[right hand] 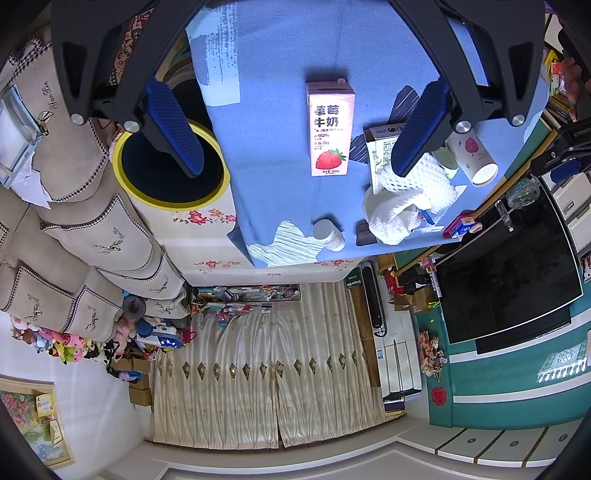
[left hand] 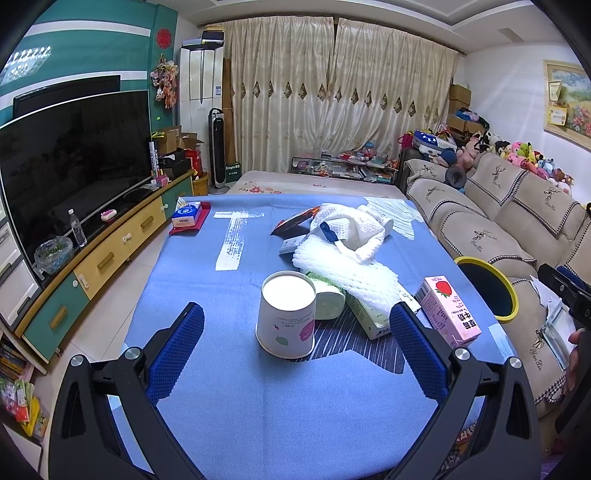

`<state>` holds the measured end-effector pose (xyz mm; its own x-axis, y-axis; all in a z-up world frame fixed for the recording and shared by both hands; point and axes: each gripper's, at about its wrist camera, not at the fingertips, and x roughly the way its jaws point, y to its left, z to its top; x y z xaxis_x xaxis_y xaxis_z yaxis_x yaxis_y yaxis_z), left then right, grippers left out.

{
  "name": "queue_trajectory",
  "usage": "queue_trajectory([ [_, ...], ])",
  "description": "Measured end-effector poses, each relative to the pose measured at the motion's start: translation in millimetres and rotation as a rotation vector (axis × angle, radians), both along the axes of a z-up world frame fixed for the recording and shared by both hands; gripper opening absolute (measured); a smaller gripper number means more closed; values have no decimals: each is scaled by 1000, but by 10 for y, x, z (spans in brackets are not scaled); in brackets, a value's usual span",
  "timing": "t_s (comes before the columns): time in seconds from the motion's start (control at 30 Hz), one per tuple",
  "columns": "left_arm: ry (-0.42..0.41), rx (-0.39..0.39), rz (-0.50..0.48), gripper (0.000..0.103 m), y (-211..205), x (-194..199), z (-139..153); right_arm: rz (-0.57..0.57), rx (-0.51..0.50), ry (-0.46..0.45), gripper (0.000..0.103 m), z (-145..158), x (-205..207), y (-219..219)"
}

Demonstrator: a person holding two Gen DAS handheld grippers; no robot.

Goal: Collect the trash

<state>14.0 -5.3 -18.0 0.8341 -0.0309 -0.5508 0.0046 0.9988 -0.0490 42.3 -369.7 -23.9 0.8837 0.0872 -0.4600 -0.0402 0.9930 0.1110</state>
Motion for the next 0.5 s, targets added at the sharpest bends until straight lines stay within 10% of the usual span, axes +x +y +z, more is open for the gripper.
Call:
queue_trajectory([
  [0.5,2,0,0,99,3,1,4,2,1,4,97,5,5,-1],
])
